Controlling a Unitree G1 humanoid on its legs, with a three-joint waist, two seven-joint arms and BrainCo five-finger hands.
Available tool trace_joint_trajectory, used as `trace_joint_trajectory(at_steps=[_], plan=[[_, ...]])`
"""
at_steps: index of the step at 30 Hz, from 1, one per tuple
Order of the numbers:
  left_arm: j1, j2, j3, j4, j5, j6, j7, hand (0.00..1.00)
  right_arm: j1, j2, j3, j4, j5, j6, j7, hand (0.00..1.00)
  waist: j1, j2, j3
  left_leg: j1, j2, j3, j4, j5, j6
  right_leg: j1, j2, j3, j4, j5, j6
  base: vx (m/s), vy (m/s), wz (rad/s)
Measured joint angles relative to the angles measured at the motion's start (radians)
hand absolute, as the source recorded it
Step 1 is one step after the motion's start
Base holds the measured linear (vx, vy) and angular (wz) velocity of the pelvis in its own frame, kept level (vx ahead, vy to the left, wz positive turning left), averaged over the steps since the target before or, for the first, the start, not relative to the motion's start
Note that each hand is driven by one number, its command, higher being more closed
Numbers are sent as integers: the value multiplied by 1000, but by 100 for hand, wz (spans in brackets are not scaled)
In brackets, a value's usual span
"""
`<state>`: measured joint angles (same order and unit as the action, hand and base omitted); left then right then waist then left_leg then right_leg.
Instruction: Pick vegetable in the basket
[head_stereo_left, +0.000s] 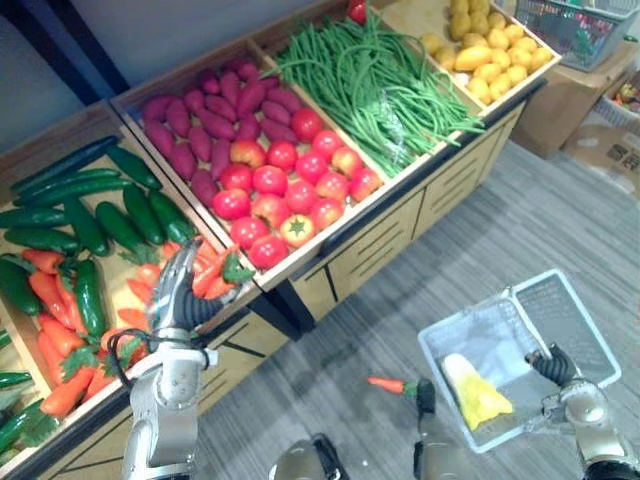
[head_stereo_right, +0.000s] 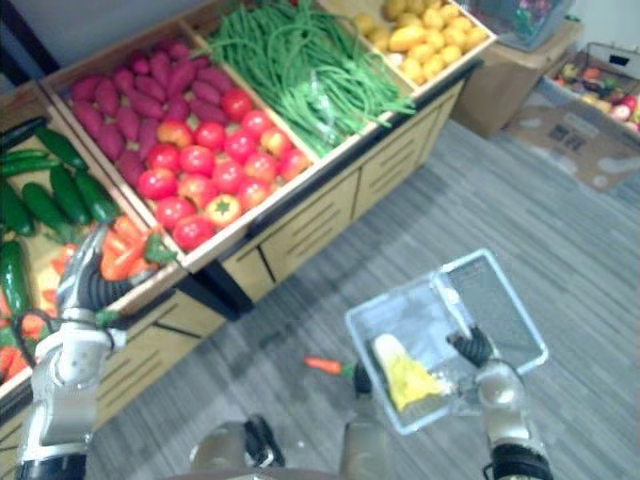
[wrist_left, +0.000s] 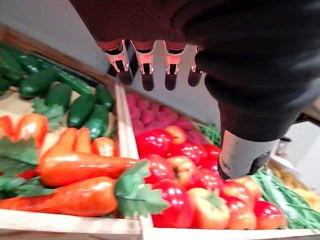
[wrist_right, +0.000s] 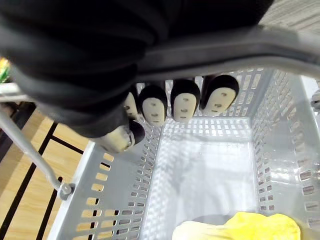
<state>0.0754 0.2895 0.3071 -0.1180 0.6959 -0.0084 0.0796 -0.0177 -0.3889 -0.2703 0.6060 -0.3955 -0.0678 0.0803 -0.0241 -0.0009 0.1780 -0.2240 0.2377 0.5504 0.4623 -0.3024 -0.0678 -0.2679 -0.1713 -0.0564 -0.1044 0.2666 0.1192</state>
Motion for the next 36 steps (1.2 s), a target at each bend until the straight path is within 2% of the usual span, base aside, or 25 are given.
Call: trace_joint_trajectory(at_steps=[1,6,11,14,19,24,36], plan=[[-5,3,3,13,3,1,0,0,2,1,0,0,0,1,0,100,0,-1,-2,-3,-1,-1,-4,3,0,-3,-1,-1,0,0,0,-2,-36,14],[-135,114,38,252,28,52,0,0,-1,15,5,40,-38,3,1,100,-2,-14,-9,-35,-7,-17,-13,22,0,-27,-2,-18,0,1,0,-16,-40,10],[-253,194,58,380,28,89,1,0,-8,16,6,79,-38,3,1,100,-5,-32,-9,-74,-9,-34,-22,37,0,-59,-1,-32,0,1,-1,-29,-44,9],[-287,198,58,389,27,102,5,0,-12,16,18,80,-38,4,0,100,-7,-40,-4,-84,-7,-38,-21,37,-1,-66,1,-38,0,1,-1,-10,-34,4],[-347,221,55,389,27,107,23,0,-33,26,43,92,-36,3,-7,100,-11,-68,9,-128,-3,-52,-6,38,0,-94,3,-48,0,2,-2,-24,-29,5],[-358,233,54,388,27,110,25,0,-57,53,43,104,-34,2,-10,100,-19,-81,20,-145,0,-69,-3,38,0,-97,5,-60,0,-1,-8,-24,-31,9],[-389,233,54,383,27,122,26,0,-103,58,45,104,-15,-3,-18,100,-5,-85,92,-178,6,-65,4,37,0,-136,12,-51,0,-2,-11,-19,-41,-2]])
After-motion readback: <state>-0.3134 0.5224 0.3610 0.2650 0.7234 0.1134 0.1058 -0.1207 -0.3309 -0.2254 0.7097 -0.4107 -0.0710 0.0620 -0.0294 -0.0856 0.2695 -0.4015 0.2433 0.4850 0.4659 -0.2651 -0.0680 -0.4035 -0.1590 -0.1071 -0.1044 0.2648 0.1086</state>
